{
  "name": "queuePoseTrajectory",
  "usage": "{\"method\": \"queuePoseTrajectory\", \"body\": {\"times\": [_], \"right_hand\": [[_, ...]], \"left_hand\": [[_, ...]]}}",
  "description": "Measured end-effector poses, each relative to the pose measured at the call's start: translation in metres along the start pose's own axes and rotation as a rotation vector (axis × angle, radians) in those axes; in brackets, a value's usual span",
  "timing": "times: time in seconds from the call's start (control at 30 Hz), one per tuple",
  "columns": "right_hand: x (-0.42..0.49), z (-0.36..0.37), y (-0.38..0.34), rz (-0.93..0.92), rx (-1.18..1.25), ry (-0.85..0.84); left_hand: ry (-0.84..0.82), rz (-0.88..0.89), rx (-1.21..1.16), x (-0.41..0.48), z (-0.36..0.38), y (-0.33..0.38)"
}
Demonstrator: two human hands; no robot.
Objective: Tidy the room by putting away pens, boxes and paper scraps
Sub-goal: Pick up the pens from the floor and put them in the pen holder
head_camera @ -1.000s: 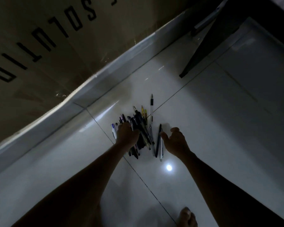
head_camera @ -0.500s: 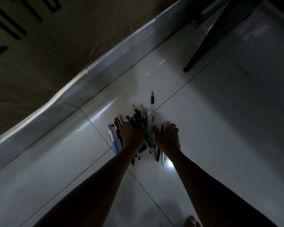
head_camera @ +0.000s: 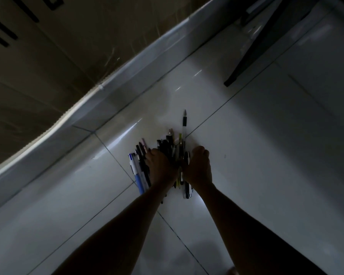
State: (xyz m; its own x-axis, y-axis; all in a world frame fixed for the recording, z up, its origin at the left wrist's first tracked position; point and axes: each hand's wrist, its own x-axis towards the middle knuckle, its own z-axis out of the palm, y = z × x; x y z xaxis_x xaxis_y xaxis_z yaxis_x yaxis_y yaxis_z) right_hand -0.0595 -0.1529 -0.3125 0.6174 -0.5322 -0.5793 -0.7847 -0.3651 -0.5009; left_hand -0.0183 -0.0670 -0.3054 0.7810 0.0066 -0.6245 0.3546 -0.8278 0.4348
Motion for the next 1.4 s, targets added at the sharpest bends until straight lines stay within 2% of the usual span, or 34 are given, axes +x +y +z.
{"method": "queuePoseTrajectory", "body": {"times": [0.3, 0.83, 1.0, 1.17, 1.3, 1.4], "right_hand": [[0.000, 0.005, 0.000, 0.000, 0.000, 0.016], [-0.004, 0.006, -0.004, 0.036, 0.026, 0.043], [-0.005, 0.008, 0.000, 0.018, 0.074, 0.055], [-0.001, 0.008, -0.008, 0.040, 0.042, 0.141], [0.005, 0.007, -0.021, 0.145, -0.004, 0.113], [0.005, 0.011, -0.023, 0.133, -0.001, 0.103]], "left_hand": [[0.005, 0.044, 0.114, 0.001, 0.001, -0.001], [-0.043, -0.030, -0.040, -0.008, 0.002, 0.004], [0.006, -0.063, -0.069, -0.003, 0.000, 0.001], [0.090, 0.030, -0.102, 0.000, -0.008, 0.008], [0.050, 0.035, -0.095, 0.005, -0.015, 0.014], [-0.021, 0.006, -0.132, 0.010, -0.012, 0.007]]}}
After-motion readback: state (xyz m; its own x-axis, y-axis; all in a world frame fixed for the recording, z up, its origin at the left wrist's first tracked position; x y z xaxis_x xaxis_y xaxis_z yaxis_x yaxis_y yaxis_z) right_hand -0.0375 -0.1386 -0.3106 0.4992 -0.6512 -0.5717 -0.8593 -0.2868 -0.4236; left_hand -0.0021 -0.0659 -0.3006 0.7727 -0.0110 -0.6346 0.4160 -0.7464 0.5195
